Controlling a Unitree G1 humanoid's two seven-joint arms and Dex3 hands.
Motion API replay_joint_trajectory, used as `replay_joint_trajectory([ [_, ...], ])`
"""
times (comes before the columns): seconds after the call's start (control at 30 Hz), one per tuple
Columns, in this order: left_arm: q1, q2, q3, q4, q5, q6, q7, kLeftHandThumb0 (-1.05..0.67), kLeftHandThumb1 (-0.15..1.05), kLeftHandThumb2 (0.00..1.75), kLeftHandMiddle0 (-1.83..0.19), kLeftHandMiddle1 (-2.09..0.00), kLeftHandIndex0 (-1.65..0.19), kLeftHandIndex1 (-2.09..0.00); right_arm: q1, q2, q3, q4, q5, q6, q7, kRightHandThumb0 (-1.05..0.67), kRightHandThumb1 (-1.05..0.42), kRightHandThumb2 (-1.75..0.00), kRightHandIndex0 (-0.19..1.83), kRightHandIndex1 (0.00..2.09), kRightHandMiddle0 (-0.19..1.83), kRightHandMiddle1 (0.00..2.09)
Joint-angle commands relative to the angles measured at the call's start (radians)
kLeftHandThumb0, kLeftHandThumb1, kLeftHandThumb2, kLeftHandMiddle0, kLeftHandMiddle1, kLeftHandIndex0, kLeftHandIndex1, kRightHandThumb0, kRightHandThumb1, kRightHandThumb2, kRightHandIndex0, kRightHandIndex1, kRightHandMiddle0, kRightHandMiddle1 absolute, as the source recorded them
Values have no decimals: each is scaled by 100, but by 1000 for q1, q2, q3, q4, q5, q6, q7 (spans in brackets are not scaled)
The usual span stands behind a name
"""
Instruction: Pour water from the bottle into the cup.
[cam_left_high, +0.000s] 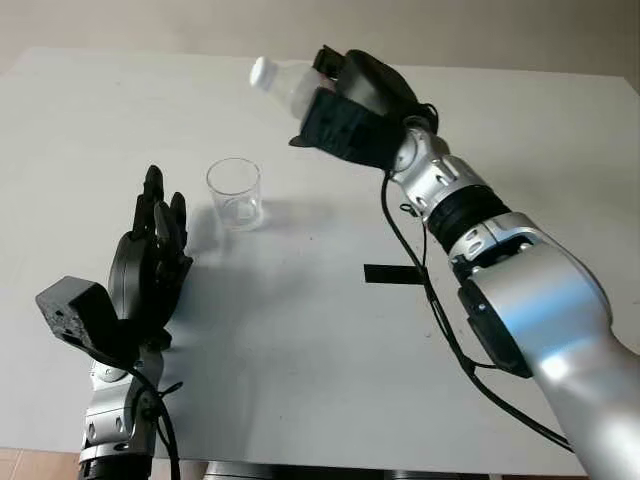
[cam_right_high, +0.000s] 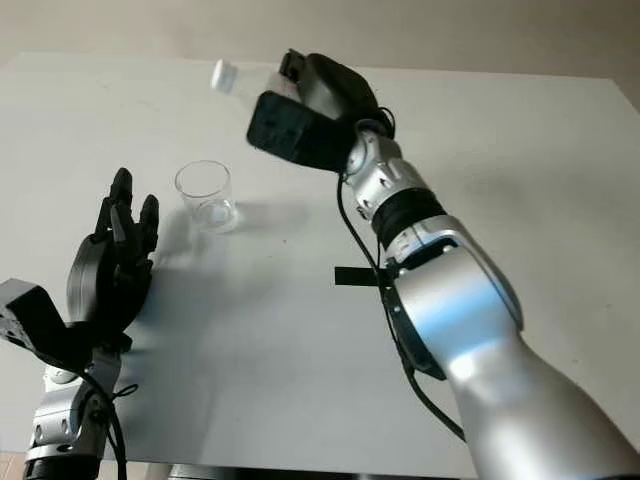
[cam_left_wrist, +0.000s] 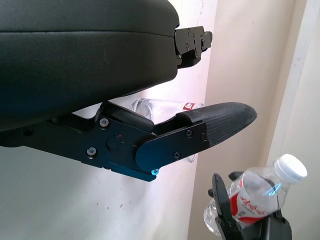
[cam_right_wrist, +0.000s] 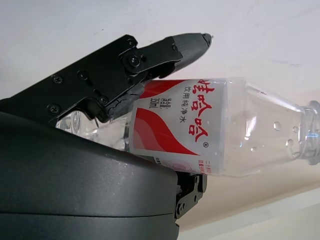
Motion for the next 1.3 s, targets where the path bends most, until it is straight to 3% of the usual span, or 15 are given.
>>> replay_joint_trajectory([
  [0.0, 7, -7, -5, -1, 6, -11, 4, -80, 105, 75, 5, -6, 11, -6, -54, 11, 19, 4, -20, -9, -25, -19, -80, -56, 119, 209, 104, 209],
  [0.17, 11, -13, -9, -8, 11, -12, 11, -80, 105, 76, 5, -5, 11, -6, -65, 31, 64, 13, -61, 5, -37, -19, -77, -62, 123, 209, 103, 209],
  [0.27, 17, -13, -11, -18, 16, -11, 18, -80, 105, 75, 5, -5, 11, -6, -65, 38, 103, 19, -101, 7, -60, -18, -75, -65, 119, 209, 87, 209],
  [0.47, 25, -12, -9, -30, 11, -11, 25, -80, 105, 75, 5, -5, 12, -5, -66, 46, 217, 30, -221, 12, -125, -28, -96, -15, 91, 209, 28, 209],
  [0.6, 29, -10, -6, -35, 8, -8, 27, -81, 105, 74, 5, -5, 12, -5, -69, 49, 273, 35, -274, 18, -153, -34, -98, -7, 77, 209, 11, 200],
  [0.77, 30, -7, -3, -41, 12, -2, 37, -81, 105, 74, 4, -6, 11, -6, -73, 42, 315, 39, -317, 20, -185, -36, -101, -6, 69, 209, 10, 185],
  [0.93, 24, -4, -3, -33, 10, -2, 33, -80, 105, 74, 5, -5, 11, -5, -77, 34, 355, 45, -358, 24, -211, -38, -102, -5, 88, 209, 16, 188],
  [1.27, 20, -1, -3, -37, 9, 5, 32, -80, 105, 75, 4, -6, 11, -6, -94, 26, 434, 51, -432, 47, -230, -45, -101, -5, 91, 209, 18, 169],
])
